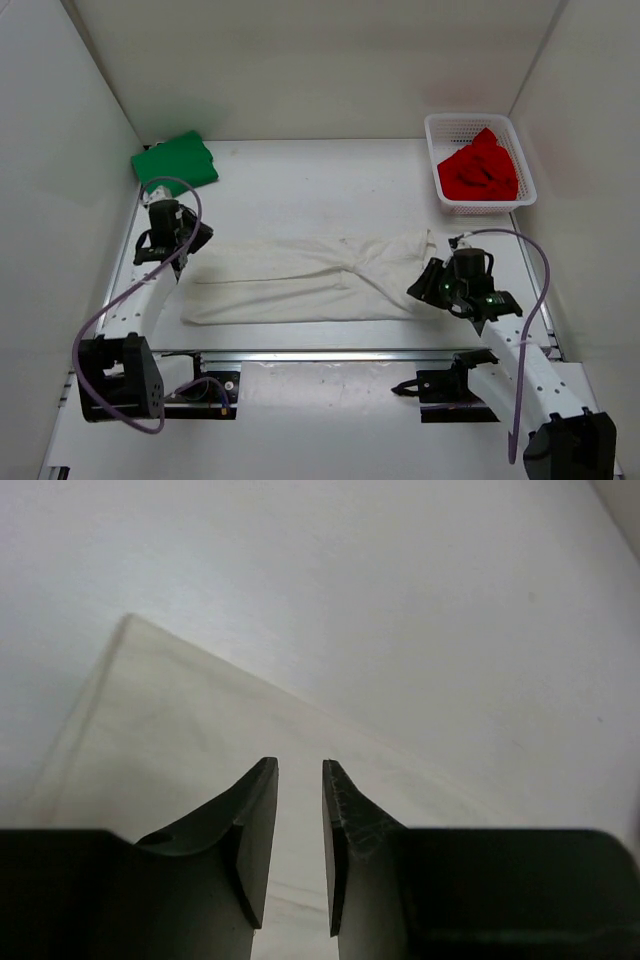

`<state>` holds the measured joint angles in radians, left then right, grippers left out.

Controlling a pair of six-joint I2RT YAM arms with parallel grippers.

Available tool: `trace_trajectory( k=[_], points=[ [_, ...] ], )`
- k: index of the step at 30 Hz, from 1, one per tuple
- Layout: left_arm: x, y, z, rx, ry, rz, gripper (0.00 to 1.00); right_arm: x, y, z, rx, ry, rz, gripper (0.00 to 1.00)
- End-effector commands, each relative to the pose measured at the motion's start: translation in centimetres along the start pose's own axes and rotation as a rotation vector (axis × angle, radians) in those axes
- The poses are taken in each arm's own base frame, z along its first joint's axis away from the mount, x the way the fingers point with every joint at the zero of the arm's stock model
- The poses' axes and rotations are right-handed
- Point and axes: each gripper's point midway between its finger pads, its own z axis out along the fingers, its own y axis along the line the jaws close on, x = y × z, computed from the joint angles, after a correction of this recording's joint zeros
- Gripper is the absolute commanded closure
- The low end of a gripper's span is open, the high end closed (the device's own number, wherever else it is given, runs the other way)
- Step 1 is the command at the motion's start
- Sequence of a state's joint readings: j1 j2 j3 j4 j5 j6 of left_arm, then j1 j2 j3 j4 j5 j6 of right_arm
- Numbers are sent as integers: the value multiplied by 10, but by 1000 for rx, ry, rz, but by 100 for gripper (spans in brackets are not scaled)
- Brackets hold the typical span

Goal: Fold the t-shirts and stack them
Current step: Fold the other side of the tshirt into a rectangle

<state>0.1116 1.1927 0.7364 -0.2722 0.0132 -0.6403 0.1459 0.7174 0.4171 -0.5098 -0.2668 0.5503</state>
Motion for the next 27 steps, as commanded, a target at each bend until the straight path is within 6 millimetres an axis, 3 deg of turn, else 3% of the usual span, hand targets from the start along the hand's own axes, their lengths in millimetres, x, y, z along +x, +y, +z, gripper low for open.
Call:
trace_trajectory(
  k=[1,2,3,4,5,7,9,11,14,17,21,27],
  points=[
    [-14,-38,-14,89,-115,40,64,-46,23,-1,28,-126,-106,68],
    [-9,-39,-12,114,-108,25,64,-50,26,10,34,-128,-131,68],
    [7,-54,-11,172,-63,44,64,-57,40,14,-15,-142,-162,74],
    [20,-57,-9,199,-22,41,64,-67,49,26,-39,-152,-169,91],
    [38,-61,-6,219,30,62,65,-63,55,41,-57,-98,-180,99],
    [72,-79,-7,277,109,105,67,-79,74,59,-102,-118,-239,100],
    [101,-92,-10,320,175,158,67,-96,82,76,-77,-153,-282,100],
    [126,-104,-15,361,225,234,68,-102,84,98,-110,-140,-294,84],
    [153,-113,-26,408,287,307,68,-117,87,118,-153,-137,-263,71],
    [165,-111,-32,445,327,300,68,-112,81,135,-157,-84,-260,68],
    [171,-91,-29,421,345,258,68,-98,78,143,-163,-45,-265,67],
    [172,-96,-31,457,341,254,68,-73,81,149,-214,39,-243,67]
  ],
)
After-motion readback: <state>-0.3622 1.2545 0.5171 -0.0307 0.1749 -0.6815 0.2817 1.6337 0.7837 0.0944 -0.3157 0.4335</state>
